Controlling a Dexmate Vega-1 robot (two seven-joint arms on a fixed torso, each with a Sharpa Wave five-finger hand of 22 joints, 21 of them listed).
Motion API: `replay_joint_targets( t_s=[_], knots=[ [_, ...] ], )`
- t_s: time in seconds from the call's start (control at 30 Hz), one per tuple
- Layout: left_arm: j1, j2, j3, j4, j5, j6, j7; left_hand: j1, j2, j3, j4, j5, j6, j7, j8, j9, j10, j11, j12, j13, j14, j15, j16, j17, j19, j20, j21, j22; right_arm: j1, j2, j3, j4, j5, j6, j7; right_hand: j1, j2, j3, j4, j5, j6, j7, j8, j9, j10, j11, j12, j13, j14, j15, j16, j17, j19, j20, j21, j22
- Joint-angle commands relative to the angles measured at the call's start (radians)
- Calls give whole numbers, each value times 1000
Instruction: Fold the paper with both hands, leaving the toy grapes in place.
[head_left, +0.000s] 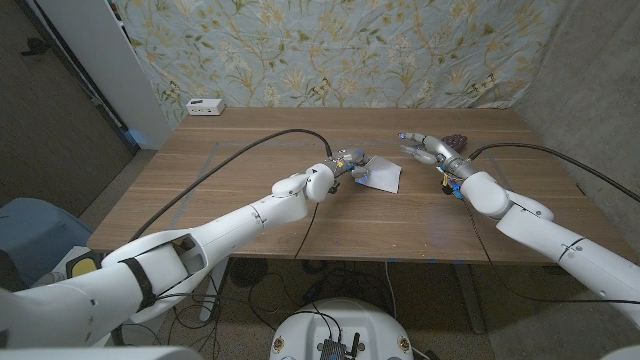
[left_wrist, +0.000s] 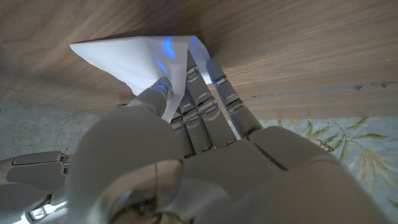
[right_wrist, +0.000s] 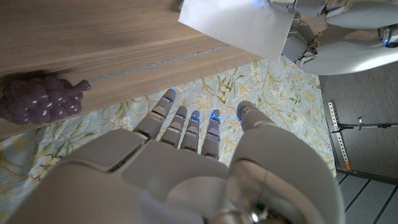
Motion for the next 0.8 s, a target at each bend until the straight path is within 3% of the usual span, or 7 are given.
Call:
replay_joint_targets(
  t_s=[0.03,0.27,0.57,0.6,0.67,0.7,0.8],
  knots=[
    [-30,-7,96,7,179,66,75,14,-24,-34,5,-7,-34,-8,-17,1,-6,0,30,45,-4,-5,24,29,-24,-3,13,12,-8,-1,11,2,-1,21,2,-9,-6,-5,1,1,8,1,8,2,3,7,7,5,10,-2,5,0,8,8,6,5],
    [-45,-5,150,23,301,85,100,12,-70,-98,15,-4,-80,-40,-28,0,-66,-21,61,108,-63,-6,16,35,-70,-5,25,24,-12,-4,16,-1,8,17,12,-14,-9,-10,1,1,7,1,8,2,4,9,8,5,12,0,4,-1,9,13,7,5],
    [-50,-1,189,40,412,99,121,-8,-115,-179,29,6,-136,-58,-30,-1,-190,-24,83,178,-183,-2,0,54,-154,16,26,35,-19,-10,21,-6,17,15,21,-22,-14,-18,3,0,4,3,8,2,2,9,8,5,14,4,4,-2,10,17,7,5],
    [-49,0,192,40,426,103,126,-11,-122,-193,31,8,-151,-66,-31,-1,-218,-34,86,191,-211,0,-3,62,-170,16,26,37,-20,-10,22,-7,17,15,21,-23,-14,-19,3,0,5,2,8,2,2,9,8,5,14,3,4,-2,10,17,7,5],
    [-48,3,204,40,462,113,139,-14,-122,-209,36,12,-177,-68,-33,-2,-266,-28,86,207,-249,0,-7,72,-190,18,27,39,-20,-12,22,-9,16,13,21,-25,-15,-21,4,0,4,3,8,2,1,10,8,5,14,4,4,-2,9,18,7,5],
    [-47,5,209,41,479,116,145,-21,-128,-223,40,14,-221,-85,-40,-3,-313,-31,85,220,-306,-1,-29,71,-221,21,22,40,-21,-12,22,-9,17,15,22,-26,-15,-22,4,0,4,3,8,2,1,9,8,5,14,4,4,-2,10,18,7,5],
    [-45,8,223,41,528,134,154,-40,-132,-245,50,19,-312,-94,-42,-5,-449,-19,52,219,-435,13,-98,53,-283,32,12,39,-21,-13,22,-12,14,12,22,-28,-15,-23,4,0,4,3,8,2,1,10,8,5,14,5,3,-2,8,19,7,5]
  ],
)
